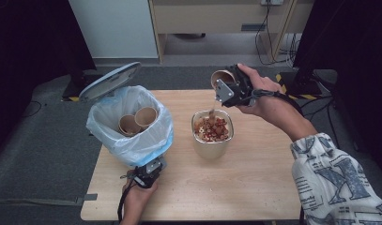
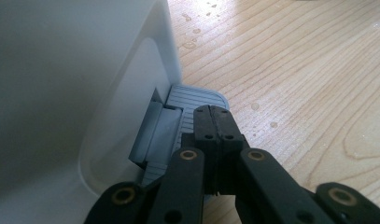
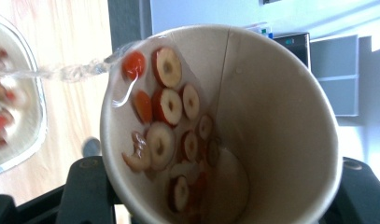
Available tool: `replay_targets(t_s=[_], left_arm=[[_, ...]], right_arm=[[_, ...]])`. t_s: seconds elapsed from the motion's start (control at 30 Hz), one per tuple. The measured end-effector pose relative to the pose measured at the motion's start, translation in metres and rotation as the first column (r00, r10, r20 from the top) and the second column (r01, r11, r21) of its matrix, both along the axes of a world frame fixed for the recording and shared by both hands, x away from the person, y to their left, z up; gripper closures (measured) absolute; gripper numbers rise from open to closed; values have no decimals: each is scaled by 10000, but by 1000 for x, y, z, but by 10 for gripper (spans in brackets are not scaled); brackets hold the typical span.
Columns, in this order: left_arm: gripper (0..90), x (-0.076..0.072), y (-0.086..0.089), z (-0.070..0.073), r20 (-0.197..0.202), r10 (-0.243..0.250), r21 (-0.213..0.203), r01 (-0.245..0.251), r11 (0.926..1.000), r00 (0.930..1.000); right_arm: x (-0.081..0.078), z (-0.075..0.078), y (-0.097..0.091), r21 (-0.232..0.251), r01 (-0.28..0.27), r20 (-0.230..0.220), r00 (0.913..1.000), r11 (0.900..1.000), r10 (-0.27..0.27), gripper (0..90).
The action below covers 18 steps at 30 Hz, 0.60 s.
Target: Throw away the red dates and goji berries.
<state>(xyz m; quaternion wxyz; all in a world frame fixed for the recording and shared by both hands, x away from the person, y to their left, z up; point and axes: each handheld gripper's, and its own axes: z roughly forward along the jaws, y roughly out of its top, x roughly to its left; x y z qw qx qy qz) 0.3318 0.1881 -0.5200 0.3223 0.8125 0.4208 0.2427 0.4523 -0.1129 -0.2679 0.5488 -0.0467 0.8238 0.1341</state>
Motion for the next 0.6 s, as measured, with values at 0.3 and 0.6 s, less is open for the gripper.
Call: replay_targets(t_s=[0.3,0.6], left_arm=[[891,0,0,0,1,24,-32,-24,10000,10000],[891,0,0,0,2,-15,9,15,10000,10000]], right_arm=[[2,-1,-1,-416,164,113,9998,9990,-160,371],[1,-2,-3,-486,149,167,9998,9987,-141,371]])
